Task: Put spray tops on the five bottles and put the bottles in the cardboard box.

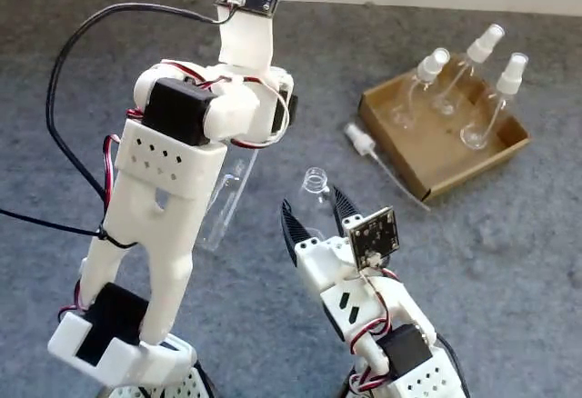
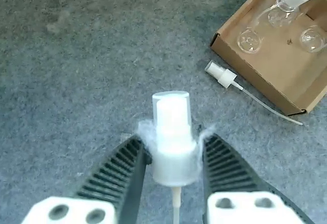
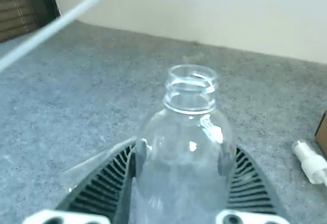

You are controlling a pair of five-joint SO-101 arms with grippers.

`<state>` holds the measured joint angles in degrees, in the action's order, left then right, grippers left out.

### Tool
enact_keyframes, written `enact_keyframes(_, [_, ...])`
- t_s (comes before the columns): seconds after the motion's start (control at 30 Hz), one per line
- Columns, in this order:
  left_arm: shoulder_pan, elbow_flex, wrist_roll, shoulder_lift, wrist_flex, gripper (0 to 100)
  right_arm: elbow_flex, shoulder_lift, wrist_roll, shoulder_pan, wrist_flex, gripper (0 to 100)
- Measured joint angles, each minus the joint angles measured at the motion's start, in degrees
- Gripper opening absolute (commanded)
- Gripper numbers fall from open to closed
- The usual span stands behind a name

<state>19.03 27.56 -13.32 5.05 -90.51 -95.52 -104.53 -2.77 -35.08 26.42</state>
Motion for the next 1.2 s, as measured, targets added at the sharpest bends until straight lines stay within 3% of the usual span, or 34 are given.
enact_keyframes(0.2, [0.0,1.4,-0.4,2.0,0.1,2,0.0,0.0,0.0,0.0,-1.0,15.9])
enact_keyframes(0.53, [0.0,1.7,-0.5,17.5,0.1,2,0.0,0.0,0.0,0.0,-1.0,15.9])
enact_keyframes(0.67, [-0.2,-4.5,-0.5,23.6,1.9,2,0.0,0.0,0.0,0.0,-1.0,15.9])
enact_keyframes(0.87, [0.0,-22.2,-0.5,32.3,16.4,2,0.0,0.0,0.0,0.0,0.0,15.9])
enact_keyframes(1.2, [3.3,-58.5,-0.5,52.0,54.6,2,0.0,0.0,0.0,-0.3,0.2,15.9])
